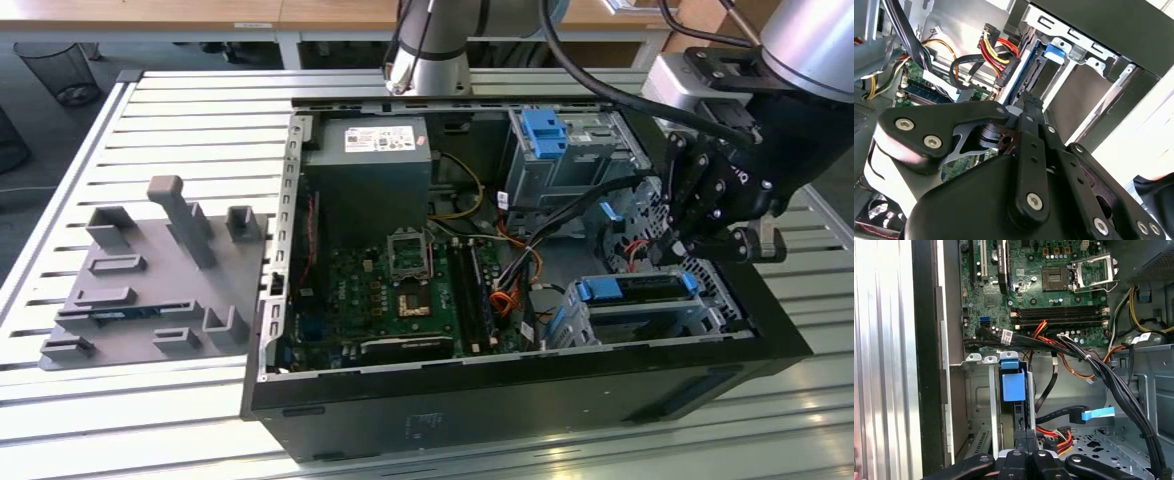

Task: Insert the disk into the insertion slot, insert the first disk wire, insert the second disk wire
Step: 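Insert the first disk wire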

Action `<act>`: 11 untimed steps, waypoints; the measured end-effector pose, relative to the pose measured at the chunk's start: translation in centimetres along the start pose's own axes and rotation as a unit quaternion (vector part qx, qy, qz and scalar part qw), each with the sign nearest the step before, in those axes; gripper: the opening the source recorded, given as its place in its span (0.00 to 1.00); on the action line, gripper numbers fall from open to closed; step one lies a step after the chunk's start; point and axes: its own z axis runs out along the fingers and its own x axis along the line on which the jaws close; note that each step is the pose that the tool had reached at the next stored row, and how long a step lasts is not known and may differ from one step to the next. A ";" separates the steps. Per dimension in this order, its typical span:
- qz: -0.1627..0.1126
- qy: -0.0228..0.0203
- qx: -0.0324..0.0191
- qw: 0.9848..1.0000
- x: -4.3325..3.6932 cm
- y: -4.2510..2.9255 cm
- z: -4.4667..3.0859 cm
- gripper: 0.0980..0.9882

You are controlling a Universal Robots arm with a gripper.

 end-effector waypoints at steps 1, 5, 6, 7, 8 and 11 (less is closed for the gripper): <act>0.001 0.000 0.000 1.000 -0.13 0.01 0.00 0.01; 0.010 0.000 0.000 1.000 -0.48 0.02 0.05 0.01; 0.013 0.000 0.000 1.000 -0.53 0.01 0.08 0.02; 0.015 0.000 0.000 1.000 -0.62 0.01 0.11 0.02; 0.017 0.000 0.000 1.000 -0.73 -0.02 0.15 0.07; 0.019 0.000 0.000 1.000 -1.17 -0.10 0.31 0.15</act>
